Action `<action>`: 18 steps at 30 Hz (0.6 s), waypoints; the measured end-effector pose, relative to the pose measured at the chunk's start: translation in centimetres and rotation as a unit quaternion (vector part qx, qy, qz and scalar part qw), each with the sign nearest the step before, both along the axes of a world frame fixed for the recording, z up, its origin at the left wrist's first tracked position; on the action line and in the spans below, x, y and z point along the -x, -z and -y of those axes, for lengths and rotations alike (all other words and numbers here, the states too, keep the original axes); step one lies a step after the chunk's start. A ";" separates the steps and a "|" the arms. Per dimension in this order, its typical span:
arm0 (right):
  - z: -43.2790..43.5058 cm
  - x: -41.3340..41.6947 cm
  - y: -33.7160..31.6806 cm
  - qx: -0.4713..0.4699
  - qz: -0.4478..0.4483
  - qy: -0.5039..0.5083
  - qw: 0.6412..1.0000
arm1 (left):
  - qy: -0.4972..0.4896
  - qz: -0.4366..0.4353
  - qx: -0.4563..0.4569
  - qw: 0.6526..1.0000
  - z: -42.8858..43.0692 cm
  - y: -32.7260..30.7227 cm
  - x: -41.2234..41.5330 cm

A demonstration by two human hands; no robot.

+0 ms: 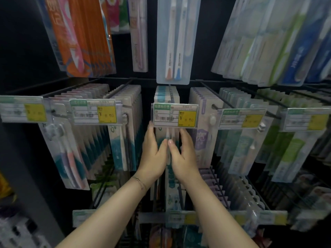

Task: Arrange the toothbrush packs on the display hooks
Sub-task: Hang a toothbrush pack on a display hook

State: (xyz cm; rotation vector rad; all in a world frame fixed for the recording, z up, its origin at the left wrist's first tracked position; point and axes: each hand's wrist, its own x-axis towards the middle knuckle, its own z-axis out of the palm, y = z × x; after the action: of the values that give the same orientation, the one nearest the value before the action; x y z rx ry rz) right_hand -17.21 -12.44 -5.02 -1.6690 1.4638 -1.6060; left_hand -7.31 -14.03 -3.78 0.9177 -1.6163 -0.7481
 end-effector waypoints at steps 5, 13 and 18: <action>-2.4 2.5 1.0 0.061 -0.176 0.062 0.981 | -0.075 0.142 0.036 0.986 -2.6 1.2 -1.3; -6.7 5.7 3.7 0.049 -0.404 0.136 0.903 | -0.177 0.459 0.146 0.858 -6.8 3.7 -1.8; -10.3 7.3 5.6 0.075 -0.396 0.125 0.907 | -0.192 0.458 0.173 0.851 -10.8 5.5 -0.4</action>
State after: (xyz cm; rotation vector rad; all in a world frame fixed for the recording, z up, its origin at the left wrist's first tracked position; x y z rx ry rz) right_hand -24.48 -2.14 -10.65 -2.4874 2.0270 -1.2069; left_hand -6.87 -3.21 -9.28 1.3688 -2.1654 0.3495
